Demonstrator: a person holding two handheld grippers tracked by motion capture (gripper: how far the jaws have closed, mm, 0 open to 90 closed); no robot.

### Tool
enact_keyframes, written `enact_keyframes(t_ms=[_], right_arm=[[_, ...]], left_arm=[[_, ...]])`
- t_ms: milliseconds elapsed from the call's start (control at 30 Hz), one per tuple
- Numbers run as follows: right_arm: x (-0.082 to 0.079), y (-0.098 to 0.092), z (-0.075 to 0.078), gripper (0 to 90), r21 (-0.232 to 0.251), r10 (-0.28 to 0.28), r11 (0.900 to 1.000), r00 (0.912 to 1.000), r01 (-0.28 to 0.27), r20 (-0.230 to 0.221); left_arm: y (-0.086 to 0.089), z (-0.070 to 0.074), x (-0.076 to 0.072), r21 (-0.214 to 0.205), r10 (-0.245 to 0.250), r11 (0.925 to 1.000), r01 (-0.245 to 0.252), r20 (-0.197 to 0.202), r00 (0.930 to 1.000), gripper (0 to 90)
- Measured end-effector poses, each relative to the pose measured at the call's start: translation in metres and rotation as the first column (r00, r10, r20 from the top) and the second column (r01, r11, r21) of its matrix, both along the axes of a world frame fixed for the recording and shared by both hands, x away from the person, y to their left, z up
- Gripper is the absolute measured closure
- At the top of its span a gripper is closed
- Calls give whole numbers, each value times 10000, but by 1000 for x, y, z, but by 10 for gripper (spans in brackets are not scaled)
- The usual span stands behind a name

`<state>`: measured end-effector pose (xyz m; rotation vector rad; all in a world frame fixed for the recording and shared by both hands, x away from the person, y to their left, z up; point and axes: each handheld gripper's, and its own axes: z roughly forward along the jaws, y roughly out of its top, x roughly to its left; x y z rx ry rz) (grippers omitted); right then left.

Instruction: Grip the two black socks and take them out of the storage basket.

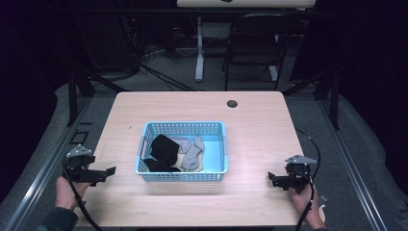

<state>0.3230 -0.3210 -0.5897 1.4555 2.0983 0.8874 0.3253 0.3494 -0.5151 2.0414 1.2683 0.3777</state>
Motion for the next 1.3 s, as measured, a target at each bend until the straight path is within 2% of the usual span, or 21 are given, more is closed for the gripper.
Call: enact_keyframes(t_ms=[300, 400, 533, 600, 667, 733, 767, 800, 833, 900, 967, 1000, 1033, 1067, 1100, 1167, 1267, 1300], right_arm=[[0, 0, 0, 0, -8, -4, 10000, 10000, 4, 2], [0, 0, 0, 0, -10, -4, 10000, 10000, 4, 4], [0, 0, 0, 0, -11, 9, 10000, 10000, -9, 18], [0, 0, 0, 0, -8, 10, 10000, 10000, -10, 19], [0, 0, 0, 0, -6, 8, 10000, 10000, -8, 19], [0, 0, 0, 0, -1, 8, 10000, 10000, -8, 16], [0, 0, 0, 0, -1, 8, 10000, 10000, -8, 16], [0, 0, 0, 0, -7, -5, 10000, 10000, 5, 25], [0, 0, 0, 0, -7, -5, 10000, 10000, 5, 25], [0, 0, 0, 0, -8, -10, 10000, 10000, 10, -1], [0, 0, 0, 0, -5, 8, 10000, 10000, -8, 16], [0, 0, 0, 0, -7, 7, 10000, 10000, -7, 19], [0, 0, 0, 0, -2, 6, 10000, 10000, -6, 20], [0, 0, 0, 0, -3, 7, 10000, 10000, -7, 18], [0, 0, 0, 0, -3, 7, 10000, 10000, -7, 18], [0, 0, 0, 0, -4, -12, 10000, 10000, 12, 2], [0, 0, 0, 0, -7, -10, 10000, 10000, 10, 1], [0, 0, 0, 0, -2, -6, 10000, 10000, 6, 21]], left_arm=[[-12, 19, 11, -119, -506, 9986, 508, 152, 9986, 0], [-18, 27, 15, -23, -805, 9967, 805, 149, 9966, 0], [-29, 43, 22, 91, -1403, 9901, 1402, 216, 9899, 0], [-32, 46, 23, -14, -1531, 9882, 1532, 238, 9879, 0], [-37, 50, 25, 86, -1699, 9854, 1698, 197, 9853, 0], [-48, 55, 29, 63, -2117, 9773, 2116, 120, 9773, 1], [-48, 55, 29, 63, -2117, 9773, 2116, 120, 9773, 1], [-57, 57, 33, 103, -2543, 9671, 2543, -10, 9671, 0], [-57, 57, 33, 103, -2543, 9671, 2543, -10, 9671, 1], [-67, 58, 36, 327, -2811, 9590, 2814, -138, 9596, 2], [-77, 58, 38, 334, -3211, 9461, 3220, -309, 9466, 7], [-83, 58, 39, 479, -3374, 9395, 3391, -397, 9405, 7], [-93, 57, 39, 548, -3723, 9255, 3748, -514, 9267, 7], [-98, 58, 39, 626, -3845, 9197, 3876, -557, 9214, 7], [-98, 58, 39, 626, -3845, 9197, 3876, -557, 9214, 5], [-105, 57, 41, 566, -4060, 9106, 4094, -618, 9118, 3], [-117, 55, 42, 591, -4490, 8888, 4544, -858, 8894, 0], [-120, 54, 43, 586, -4576, 8839, 4639, -951, 8840, 0]])
